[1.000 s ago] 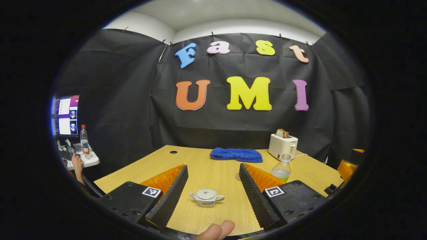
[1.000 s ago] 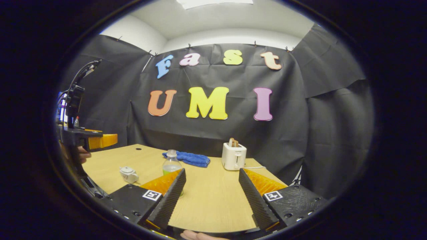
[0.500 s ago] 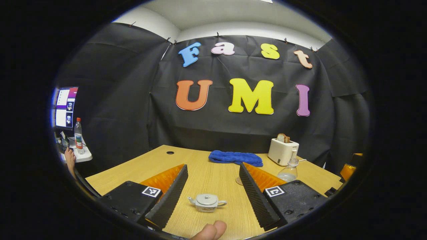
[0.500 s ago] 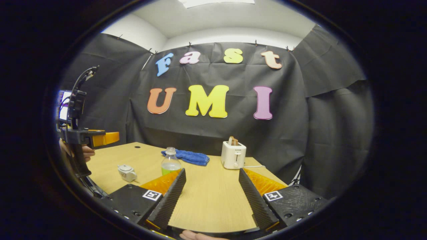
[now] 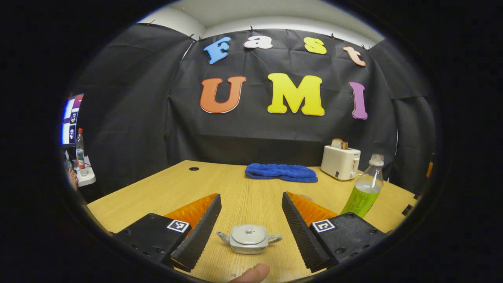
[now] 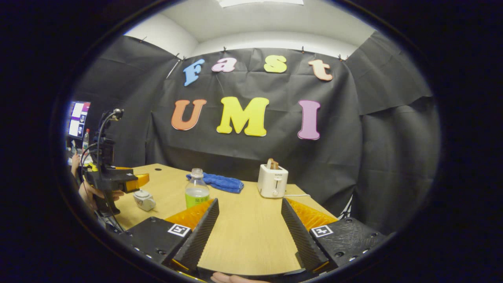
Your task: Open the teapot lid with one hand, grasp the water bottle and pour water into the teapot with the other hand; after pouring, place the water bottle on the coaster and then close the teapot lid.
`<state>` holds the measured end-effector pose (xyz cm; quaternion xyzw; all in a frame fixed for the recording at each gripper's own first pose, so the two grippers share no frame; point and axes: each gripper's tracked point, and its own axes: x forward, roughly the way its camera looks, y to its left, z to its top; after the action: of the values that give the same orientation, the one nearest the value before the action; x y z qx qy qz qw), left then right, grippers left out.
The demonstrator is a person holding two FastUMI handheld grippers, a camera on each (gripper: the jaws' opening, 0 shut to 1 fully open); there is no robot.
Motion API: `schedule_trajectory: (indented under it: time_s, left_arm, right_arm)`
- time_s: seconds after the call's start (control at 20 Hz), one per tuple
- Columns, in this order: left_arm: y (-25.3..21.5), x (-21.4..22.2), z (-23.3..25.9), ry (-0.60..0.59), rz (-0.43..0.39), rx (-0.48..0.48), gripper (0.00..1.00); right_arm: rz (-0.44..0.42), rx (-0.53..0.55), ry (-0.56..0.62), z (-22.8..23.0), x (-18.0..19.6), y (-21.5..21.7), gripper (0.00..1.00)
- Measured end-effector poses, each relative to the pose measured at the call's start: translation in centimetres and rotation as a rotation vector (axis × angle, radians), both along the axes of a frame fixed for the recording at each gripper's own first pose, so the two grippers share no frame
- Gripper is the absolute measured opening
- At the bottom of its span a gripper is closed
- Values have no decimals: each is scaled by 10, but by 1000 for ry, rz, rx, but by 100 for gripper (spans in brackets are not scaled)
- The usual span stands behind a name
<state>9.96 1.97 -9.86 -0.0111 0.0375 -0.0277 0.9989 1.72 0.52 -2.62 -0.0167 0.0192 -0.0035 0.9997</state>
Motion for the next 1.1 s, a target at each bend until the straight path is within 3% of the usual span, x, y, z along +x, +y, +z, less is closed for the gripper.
schedule_trajectory:
  time_s: [0.1, 0.25, 0.35, 0.55, 0.7, 0.75, 0.9, 0.95, 1.1]
  left_arm:
    - [-2, 5, -12, 29, -20, 27, 95]
    - [-6, 7, -29, 83, -43, 0, 79]
    - [-8, 7, -30, 88, -58, -14, 74]
    - [-6, 12, -43, 131, -28, -43, 56]
    - [-2, 15, -43, 132, 3, -25, 53]
    - [1, 15, -44, 134, 19, -20, 45]
    - [6, 18, -44, 134, 46, 4, 32]
    - [4, 16, -43, 129, 38, 10, 23]
    - [3, 17, -41, 127, 25, 9, 12]
  right_arm:
    - [2, 8, 14, -5, 2, 3, 97]
    - [10, 10, 20, -8, 5, 7, 97]
    - [16, 2, 31, -14, 6, 12, 97]
    - [26, -20, 51, -22, 8, 20, 95]
    - [33, -27, 59, -27, 9, 25, 95]
    - [39, -26, 60, -28, 8, 27, 95]
    - [57, -28, 55, -29, 8, 35, 98]
    - [70, -25, 51, -29, 8, 39, 98]
    - [122, -8, 61, -39, 9, 55, 95]
